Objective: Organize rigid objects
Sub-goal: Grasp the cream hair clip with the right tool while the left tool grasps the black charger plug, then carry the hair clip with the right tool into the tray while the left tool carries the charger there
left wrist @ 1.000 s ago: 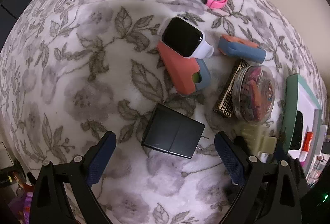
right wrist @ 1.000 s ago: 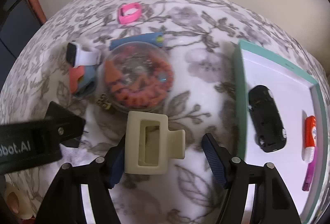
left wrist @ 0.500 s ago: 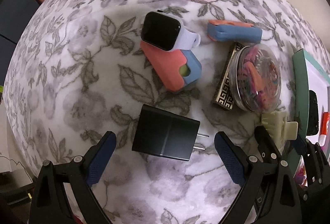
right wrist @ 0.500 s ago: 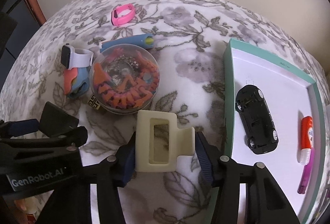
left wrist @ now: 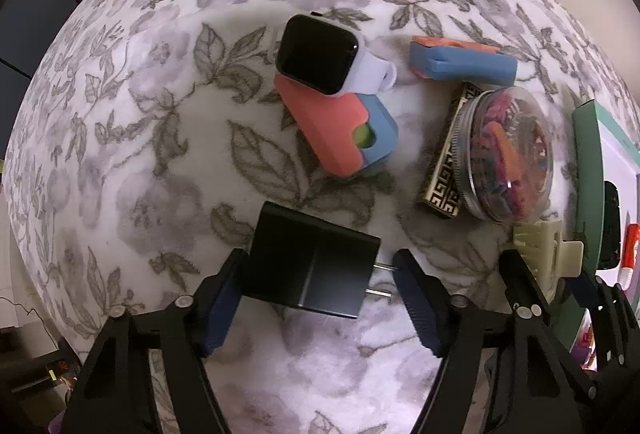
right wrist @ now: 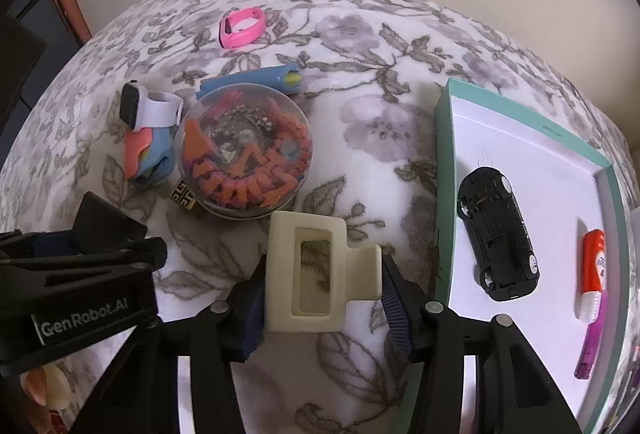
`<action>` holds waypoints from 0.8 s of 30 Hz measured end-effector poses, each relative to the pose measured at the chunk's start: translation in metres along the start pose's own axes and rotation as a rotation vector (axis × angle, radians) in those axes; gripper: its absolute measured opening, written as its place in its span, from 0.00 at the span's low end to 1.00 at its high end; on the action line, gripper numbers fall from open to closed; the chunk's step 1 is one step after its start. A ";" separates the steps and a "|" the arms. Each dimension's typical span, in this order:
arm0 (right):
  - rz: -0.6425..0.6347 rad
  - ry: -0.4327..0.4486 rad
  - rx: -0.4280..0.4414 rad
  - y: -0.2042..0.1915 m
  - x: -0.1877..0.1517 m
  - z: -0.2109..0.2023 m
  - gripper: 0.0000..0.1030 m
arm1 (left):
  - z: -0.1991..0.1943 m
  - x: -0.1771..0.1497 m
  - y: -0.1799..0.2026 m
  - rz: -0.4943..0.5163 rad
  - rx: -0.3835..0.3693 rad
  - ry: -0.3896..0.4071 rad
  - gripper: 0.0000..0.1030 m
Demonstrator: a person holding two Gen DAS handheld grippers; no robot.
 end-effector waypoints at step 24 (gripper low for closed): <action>0.155 0.012 0.109 0.016 0.025 -0.029 0.48 | -0.067 0.030 -0.034 -0.072 -0.046 0.106 0.70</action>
Point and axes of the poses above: each gripper's, at about its wrist camera, not at the fingertips, and z roughly the way its jaws point, y to its right, x to its top, the point moved 8 cm from there along z, roughly the way its jaws point, and after that the axes turned 8 degrees about y, right-handed, at the moved point
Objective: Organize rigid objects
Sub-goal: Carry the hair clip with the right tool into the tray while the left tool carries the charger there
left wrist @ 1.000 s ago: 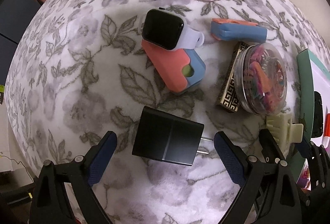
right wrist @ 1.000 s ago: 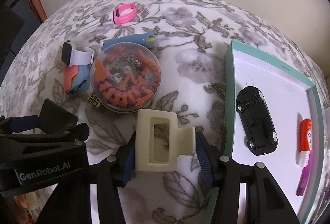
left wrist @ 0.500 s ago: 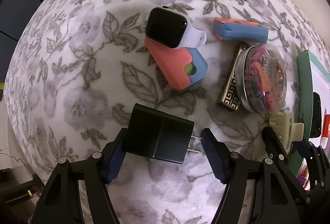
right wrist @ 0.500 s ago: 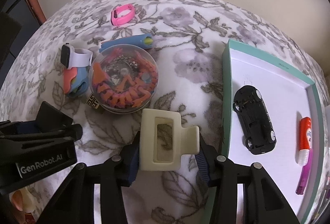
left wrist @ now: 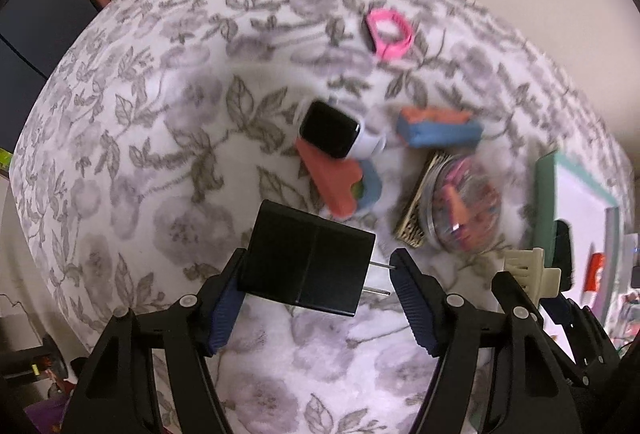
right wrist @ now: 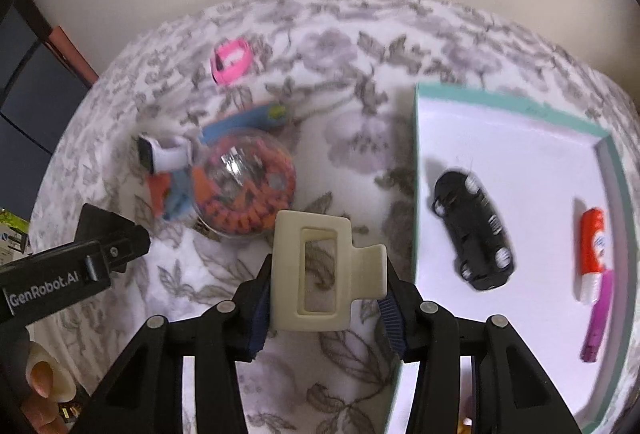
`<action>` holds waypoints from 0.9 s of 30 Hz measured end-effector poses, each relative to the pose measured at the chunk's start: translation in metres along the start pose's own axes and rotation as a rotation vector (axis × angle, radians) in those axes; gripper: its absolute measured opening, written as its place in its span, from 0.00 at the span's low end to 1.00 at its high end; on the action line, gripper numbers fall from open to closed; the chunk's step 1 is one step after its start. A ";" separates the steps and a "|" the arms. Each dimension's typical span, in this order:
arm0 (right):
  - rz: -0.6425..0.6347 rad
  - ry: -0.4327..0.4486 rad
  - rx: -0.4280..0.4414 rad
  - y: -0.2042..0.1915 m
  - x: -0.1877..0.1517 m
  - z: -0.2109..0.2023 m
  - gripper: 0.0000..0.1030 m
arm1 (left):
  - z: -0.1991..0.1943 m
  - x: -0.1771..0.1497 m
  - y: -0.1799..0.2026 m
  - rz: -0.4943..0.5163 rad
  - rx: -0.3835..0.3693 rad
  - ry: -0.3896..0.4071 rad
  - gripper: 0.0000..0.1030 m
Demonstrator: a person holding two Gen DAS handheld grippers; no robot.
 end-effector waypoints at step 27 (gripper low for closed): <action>0.333 0.230 -0.222 0.183 0.042 -0.121 0.48 | -0.095 -0.010 0.132 0.245 -0.243 0.215 0.70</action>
Point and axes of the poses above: each gripper's, at about its wrist camera, not at the fingertips, and z roughly the way its jaws point, y to its right, x to its top, the point moved 8 cm from there along z, roughly the way its jaws point, and after that the axes turned 8 degrees about y, right-handed, at the moved point
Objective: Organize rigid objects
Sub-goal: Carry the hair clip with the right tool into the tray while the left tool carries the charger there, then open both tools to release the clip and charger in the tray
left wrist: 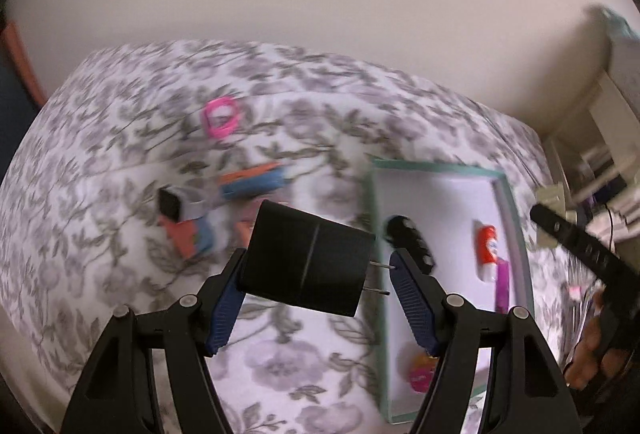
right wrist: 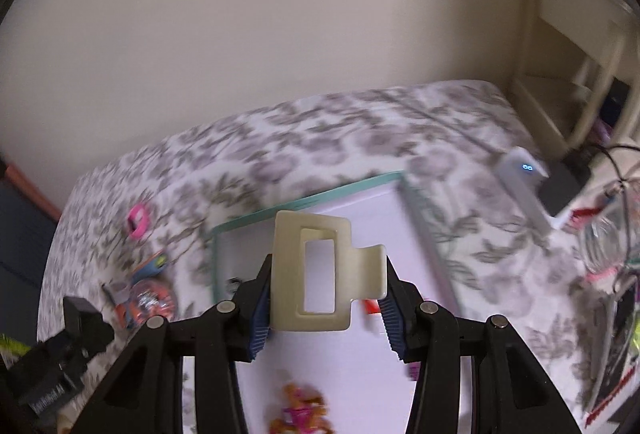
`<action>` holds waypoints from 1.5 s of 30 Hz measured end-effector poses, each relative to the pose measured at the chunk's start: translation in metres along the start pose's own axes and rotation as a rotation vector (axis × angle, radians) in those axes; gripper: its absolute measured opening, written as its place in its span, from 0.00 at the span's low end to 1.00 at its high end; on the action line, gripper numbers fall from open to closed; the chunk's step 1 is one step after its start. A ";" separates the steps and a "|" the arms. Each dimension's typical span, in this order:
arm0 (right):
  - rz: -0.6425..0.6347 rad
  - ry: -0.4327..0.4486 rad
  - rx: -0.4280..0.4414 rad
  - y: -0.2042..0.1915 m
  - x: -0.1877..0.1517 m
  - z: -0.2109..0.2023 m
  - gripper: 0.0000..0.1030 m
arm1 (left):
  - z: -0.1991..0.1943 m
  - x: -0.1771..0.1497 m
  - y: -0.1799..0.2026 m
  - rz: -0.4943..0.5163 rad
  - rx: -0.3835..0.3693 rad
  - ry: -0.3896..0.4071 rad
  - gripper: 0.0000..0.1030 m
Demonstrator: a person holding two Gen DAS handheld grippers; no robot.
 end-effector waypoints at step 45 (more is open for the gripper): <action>-0.060 -0.263 -0.185 0.062 -0.077 0.074 0.49 | 0.079 -0.083 0.105 0.371 0.015 -0.122 0.70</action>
Point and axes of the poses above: each gripper's, at about its wrist camera, not at the fingertips, and z roughly the way its jaws point, y to its right, x to its top, the point moved 8 cm from there along z, roughly the way its jaws point, and after that the axes turned 8 degrees about y, right-handed, at the moved point
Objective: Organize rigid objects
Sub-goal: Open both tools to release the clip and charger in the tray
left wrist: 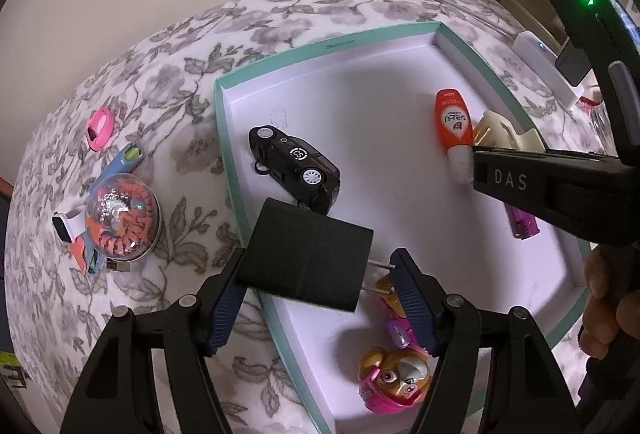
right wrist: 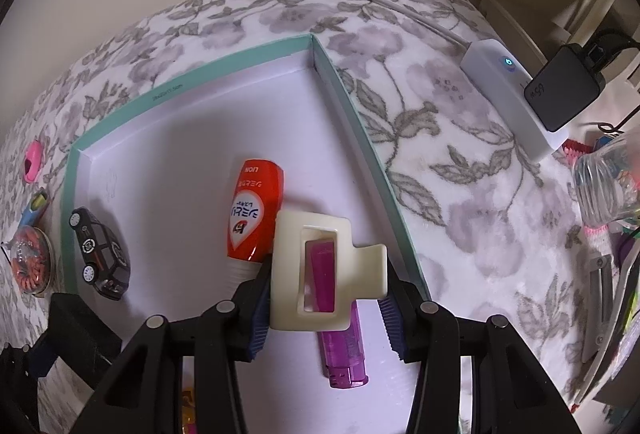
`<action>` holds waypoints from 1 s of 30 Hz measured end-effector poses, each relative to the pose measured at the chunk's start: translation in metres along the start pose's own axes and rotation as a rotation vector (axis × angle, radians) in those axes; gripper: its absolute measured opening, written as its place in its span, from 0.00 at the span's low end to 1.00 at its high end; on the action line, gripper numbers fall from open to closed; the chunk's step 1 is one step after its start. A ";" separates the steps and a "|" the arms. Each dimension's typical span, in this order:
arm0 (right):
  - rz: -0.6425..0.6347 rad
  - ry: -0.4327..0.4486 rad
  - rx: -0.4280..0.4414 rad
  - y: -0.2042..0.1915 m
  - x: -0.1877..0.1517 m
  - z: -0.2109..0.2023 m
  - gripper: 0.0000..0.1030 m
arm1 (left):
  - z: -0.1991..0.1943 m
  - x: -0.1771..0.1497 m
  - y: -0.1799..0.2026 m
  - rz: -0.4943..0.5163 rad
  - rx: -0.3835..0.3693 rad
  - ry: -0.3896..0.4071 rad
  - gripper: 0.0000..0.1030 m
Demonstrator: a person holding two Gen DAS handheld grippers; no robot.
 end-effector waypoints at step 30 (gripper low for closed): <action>-0.067 0.231 0.040 -0.031 0.051 -0.087 0.82 | -0.059 0.039 -0.092 -0.270 0.079 0.121 0.81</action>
Point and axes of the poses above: each gripper's, at about its wrist camera, not at the fingertips, and z roughly the way its jaws point, y to its right, x to its top, the point moved 8 cm from there along z, roughly the way its jaws point, and after that the axes turned 8 degrees about y, right-handed, at the moved point
